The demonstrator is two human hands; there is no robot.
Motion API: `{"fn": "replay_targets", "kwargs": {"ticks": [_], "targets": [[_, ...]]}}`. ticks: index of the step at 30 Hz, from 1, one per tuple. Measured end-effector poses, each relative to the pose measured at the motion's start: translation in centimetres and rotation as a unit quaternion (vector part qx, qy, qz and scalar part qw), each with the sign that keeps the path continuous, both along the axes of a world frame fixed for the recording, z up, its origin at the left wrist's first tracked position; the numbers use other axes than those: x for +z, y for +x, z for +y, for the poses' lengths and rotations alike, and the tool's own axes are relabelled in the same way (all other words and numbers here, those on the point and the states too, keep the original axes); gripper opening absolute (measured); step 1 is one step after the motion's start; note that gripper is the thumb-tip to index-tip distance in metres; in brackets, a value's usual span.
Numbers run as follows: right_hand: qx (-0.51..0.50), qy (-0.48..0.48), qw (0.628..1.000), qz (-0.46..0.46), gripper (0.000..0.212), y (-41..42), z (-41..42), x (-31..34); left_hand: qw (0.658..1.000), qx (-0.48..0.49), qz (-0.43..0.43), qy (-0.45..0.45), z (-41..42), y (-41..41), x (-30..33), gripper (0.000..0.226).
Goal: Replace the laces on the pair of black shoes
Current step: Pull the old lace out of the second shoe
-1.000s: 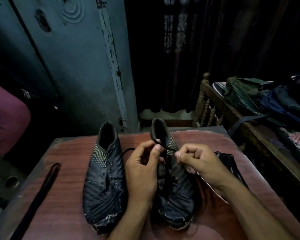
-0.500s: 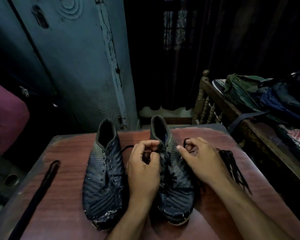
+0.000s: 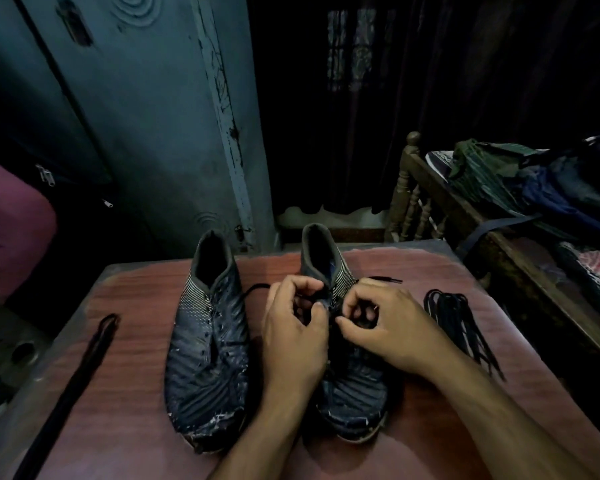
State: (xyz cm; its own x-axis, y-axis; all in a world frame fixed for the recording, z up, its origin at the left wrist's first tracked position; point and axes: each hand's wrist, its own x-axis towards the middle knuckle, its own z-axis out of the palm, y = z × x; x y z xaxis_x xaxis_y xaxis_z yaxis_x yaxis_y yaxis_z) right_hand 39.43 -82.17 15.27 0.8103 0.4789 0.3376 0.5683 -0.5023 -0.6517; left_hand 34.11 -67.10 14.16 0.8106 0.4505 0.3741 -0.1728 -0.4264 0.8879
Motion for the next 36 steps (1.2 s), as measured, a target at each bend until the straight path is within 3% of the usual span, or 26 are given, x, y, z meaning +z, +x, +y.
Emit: {"fn": "replay_targets", "kwargs": {"ticks": [7, 15, 21, 26, 29, 33, 36], "targets": [[-0.152, 0.155, 0.972, 0.092, 0.018, 1.1, -0.7, -0.2, 1.0, 0.003, -0.001, 0.013, -0.2, 0.0, -0.1, 0.034], [-0.194, 0.075, 0.978, 0.029, 0.015, 1.0, -0.6, -0.5, 1.0, 0.008, 0.001, 0.007, -0.2, -0.1, 0.0, 0.032], [-0.178, 0.043, 0.983, 0.0, 0.014, 0.7, -0.4, -0.1, 0.998, 0.04, 0.057, 0.0, 0.2, 0.1, -0.2, 0.037], [-0.137, -0.05, 0.985, 0.094, 0.037, 0.7, -0.4, -0.5, 0.993, -0.008, 0.114, 0.003, 0.2, 0.1, -0.4, 0.032], [-0.141, -0.048, 0.986, 0.071, 0.027, 0.6, -0.5, -0.4, 0.994, -0.031, 0.098, -0.033, 0.0, -0.1, -0.2, 0.03], [-0.193, -0.01, 0.98, 0.048, 0.015, 0.8, -0.9, 0.2, 0.984, -0.04, 0.063, -0.162, -0.3, -0.1, 0.7, 0.047], [-0.205, 0.013, 0.979, 0.002, 0.018, 0.9, -1.0, 0.3, 0.991, 0.009, 0.052, -0.121, 0.2, -0.4, 0.9, 0.05]]}}
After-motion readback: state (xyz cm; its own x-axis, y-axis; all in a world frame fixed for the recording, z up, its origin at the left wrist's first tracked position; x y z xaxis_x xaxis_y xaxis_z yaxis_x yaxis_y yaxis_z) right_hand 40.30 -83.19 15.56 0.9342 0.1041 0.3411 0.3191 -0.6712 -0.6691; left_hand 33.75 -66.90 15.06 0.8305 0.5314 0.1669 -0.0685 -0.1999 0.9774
